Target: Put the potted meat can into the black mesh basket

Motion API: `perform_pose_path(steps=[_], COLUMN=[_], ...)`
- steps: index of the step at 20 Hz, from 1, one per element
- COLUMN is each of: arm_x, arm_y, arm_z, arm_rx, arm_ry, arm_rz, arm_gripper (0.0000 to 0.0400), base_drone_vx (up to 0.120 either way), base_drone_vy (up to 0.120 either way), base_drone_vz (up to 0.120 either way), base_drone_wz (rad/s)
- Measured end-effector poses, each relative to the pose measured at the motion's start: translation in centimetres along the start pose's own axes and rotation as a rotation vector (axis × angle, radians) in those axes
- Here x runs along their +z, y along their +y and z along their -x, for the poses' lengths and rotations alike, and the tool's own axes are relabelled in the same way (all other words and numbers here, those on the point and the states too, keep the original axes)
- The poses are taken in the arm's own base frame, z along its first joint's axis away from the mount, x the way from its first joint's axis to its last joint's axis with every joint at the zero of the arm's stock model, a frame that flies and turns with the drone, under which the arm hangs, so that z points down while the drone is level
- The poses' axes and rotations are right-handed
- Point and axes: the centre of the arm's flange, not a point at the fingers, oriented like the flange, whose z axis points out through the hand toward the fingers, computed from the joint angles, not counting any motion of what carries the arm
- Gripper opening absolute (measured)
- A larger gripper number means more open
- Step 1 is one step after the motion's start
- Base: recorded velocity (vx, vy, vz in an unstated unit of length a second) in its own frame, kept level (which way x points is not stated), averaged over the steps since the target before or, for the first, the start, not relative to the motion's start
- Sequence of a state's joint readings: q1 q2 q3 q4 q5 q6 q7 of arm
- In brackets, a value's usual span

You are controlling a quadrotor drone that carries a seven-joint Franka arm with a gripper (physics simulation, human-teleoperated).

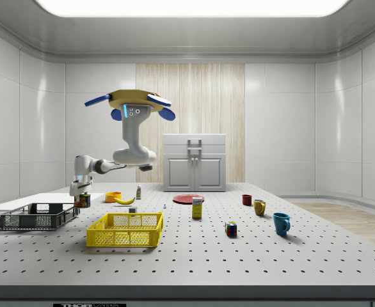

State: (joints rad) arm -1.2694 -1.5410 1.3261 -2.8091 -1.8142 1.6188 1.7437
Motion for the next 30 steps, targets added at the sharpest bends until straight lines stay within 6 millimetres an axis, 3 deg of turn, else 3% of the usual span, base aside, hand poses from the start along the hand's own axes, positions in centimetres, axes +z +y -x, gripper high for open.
perform_pose_path(steps=[30], arm_x=[0.0], arm_y=[0.0], arm_z=[0.0], arm_rx=[0.0], arm_ry=[0.0], arm_rz=[0.0], arm_gripper=[0.0282], base_drone_vx=[0.12], base_drone_vy=[-0.005], base_drone_vz=[0.0], base_drone_wz=[0.0])
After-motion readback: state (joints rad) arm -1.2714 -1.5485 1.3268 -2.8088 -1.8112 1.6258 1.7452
